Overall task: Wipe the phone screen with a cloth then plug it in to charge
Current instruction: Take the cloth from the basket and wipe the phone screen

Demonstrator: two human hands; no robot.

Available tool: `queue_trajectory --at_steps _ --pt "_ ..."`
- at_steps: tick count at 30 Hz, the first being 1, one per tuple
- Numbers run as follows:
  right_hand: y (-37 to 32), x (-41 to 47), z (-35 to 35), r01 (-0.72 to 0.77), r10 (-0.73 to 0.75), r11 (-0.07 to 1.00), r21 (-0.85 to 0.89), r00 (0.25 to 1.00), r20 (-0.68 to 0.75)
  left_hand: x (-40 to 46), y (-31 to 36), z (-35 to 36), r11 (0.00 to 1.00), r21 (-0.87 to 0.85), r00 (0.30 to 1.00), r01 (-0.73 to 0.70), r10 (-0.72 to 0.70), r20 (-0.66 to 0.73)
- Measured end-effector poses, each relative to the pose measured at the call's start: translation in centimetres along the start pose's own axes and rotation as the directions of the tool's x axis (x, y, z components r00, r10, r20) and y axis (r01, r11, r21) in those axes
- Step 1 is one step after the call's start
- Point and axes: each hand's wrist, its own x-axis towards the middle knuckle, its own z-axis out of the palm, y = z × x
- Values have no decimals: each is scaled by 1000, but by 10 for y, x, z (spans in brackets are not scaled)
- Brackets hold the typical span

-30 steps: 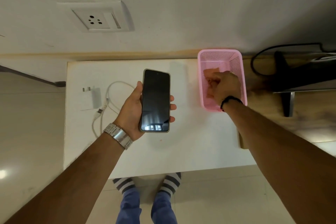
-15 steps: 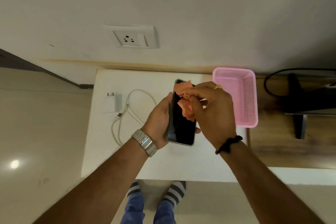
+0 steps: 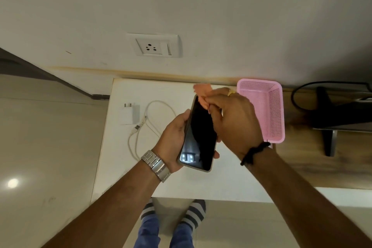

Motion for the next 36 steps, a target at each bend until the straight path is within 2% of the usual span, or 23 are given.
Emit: queue_trajectory --at_steps 2,6,7,11,13,14,15,17,18,22,25,27,29,32,34,36 --pt "-7 1 3 1 0 999 35 1000 -22 -2 4 -3 1000 10 1000 -17 17 -3" --pt "-42 -42 10 160 -174 984 83 964 202 -7 10 -8 997 -32 996 -73 72 -53" --pt "-40 -38 8 175 -189 981 82 958 215 -9 8 -7 997 -30 996 -69 68 -55" --pt "-20 3 -1 13 -7 991 130 999 -43 -16 1 2 1000 6 999 -15 16 -37" --pt "-26 -4 7 -7 11 994 109 1000 -29 -20 5 3 999 -7 998 -44 44 -39" --pt "-38 -16 13 16 -19 994 111 999 31 -21 8 2 998 -17 997 -67 66 -37" --pt "-52 -32 17 58 -74 986 156 992 100 -23 9 0 996 -34 996 -85 84 -33" --pt "-56 -38 15 184 -209 960 212 973 102 -26 9 -1 995 -51 996 -89 88 -26" --pt "-51 -27 9 191 -206 965 181 976 67 -26 6 -1 997 -45 997 -69 68 -22" --pt "-35 12 -3 11 2 993 116 994 -111 -28 5 2 999 -47 1000 -17 17 -2" --pt "-65 -17 9 77 -73 985 157 997 -33 -33 13 -1 993 -67 995 -94 95 12" --pt "-69 -28 13 154 -149 970 186 988 -43 -36 12 -4 992 -56 994 -111 112 16" --pt "-55 -7 3 80 -77 981 180 997 -23 -38 8 -4 997 -33 998 -70 70 -6" --pt "-41 9 1 -4 18 991 135 994 -106 -36 12 -5 999 -7 999 -36 36 -24" --pt "-52 -12 15 40 -40 995 91 999 -2 -36 19 -6 998 18 995 -68 69 -71" --pt "-65 -38 22 112 -140 984 137 967 214 -39 22 -8 999 3 995 -54 54 -89"
